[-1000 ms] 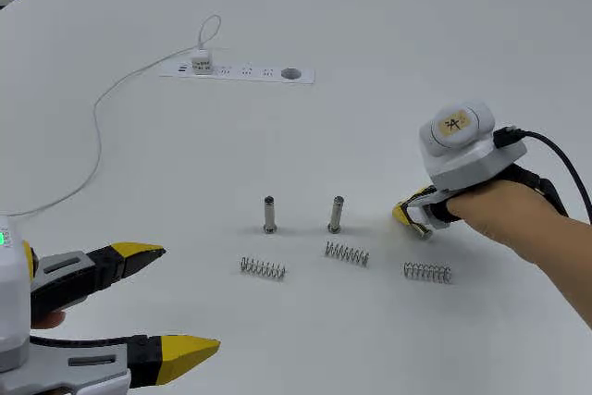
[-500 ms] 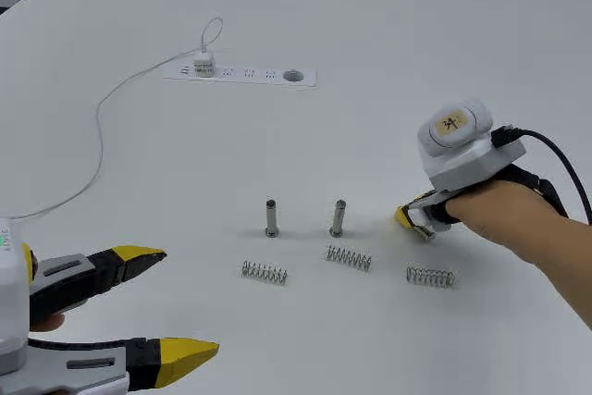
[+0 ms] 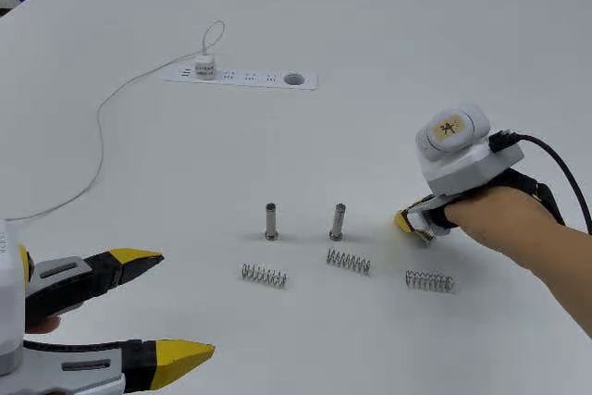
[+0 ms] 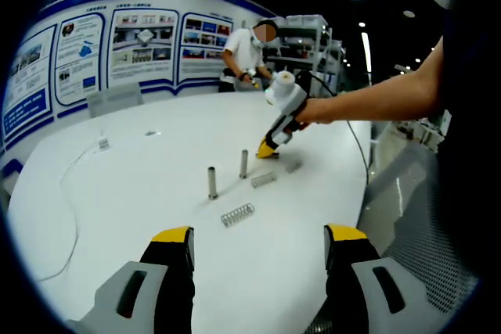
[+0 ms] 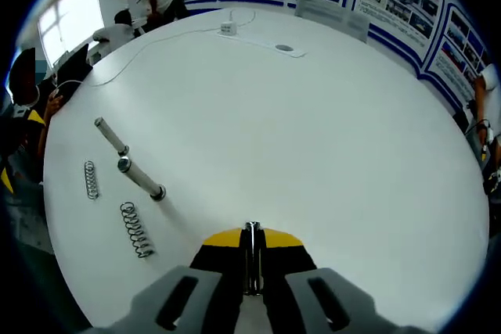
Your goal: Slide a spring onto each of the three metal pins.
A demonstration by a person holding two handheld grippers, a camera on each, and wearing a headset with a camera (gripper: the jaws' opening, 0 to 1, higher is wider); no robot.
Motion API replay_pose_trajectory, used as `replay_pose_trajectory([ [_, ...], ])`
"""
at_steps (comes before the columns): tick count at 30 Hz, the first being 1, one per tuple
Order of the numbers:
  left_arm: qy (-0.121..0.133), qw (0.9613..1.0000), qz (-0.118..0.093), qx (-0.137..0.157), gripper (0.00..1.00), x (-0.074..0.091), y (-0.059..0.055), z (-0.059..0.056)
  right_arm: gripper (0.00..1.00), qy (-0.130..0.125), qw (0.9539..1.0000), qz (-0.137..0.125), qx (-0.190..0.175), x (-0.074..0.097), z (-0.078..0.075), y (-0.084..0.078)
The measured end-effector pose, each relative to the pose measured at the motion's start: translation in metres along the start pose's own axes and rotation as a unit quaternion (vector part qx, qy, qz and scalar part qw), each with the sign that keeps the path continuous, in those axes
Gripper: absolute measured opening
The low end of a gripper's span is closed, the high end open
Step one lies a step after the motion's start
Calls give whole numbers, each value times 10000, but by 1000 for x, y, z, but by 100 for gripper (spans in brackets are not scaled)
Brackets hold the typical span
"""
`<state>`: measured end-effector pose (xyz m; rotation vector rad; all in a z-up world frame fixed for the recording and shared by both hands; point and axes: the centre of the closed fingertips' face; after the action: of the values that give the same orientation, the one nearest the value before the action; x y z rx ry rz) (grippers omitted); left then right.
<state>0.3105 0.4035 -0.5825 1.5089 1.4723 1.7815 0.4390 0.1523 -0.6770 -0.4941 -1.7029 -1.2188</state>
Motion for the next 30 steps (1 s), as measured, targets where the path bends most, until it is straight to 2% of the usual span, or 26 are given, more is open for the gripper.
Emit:
replay_pose_trajectory([
  [11,-26,10000,-38,-2,69,-2,1,-1,9,68,9987,-403,-305,22,2,5],
  [20,-45,10000,-52,-10,68,-3,1,-3,9,-2,9965,-704,-452,44,7,0],
  [24,-58,10000,-59,-31,68,-3,3,-4,9,-64,9946,-945,-427,53,10,4],
  [30,-59,9999,-73,-46,68,-2,5,-6,9,-87,9932,-1046,-503,59,13,-1],
])
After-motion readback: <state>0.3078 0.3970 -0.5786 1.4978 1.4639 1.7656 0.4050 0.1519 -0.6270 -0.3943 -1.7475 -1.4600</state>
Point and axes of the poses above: the centre of the closed fingertips' face, and the gripper's own axes: x roughly backward along the fingers, z roughly to its left, y roughly out of its top, and after that the axes turned 3 degrees about z, right-handed
